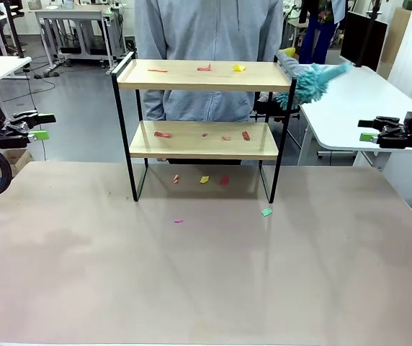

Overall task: Clean the shelf.
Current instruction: Pick up the Duster handed by the human.

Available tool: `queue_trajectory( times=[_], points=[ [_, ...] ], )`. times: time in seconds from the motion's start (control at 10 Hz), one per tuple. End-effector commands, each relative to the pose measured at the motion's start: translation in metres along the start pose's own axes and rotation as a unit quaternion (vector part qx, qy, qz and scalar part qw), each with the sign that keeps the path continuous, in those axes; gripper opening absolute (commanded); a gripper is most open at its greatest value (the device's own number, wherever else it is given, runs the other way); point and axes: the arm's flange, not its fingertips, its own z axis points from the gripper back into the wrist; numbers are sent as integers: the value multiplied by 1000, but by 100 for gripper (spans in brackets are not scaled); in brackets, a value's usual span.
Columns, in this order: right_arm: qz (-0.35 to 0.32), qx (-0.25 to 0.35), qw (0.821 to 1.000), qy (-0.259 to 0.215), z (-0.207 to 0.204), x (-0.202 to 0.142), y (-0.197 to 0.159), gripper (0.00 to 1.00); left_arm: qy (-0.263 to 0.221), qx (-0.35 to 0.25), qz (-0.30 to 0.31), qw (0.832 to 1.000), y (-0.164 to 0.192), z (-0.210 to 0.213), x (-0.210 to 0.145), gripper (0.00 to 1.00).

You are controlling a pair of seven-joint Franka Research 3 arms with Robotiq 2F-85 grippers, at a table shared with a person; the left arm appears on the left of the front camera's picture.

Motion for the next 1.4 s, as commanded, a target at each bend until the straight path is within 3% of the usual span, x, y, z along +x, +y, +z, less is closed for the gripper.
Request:
queue_trajectory(
  times=[0.0,1.1,1.3],
  points=[
    [1,-1,1000,-1,0,1,1,100,2,1,-6,1000,0,-1,1,100],
    [0,0,1000,0,0,0,0,100,2,1,-6,1000,0,-1,1,100],
    [-15,-33,999,36,20,55,20,100,2,1,-6,1000,0,-1,1,100]
  ],
)
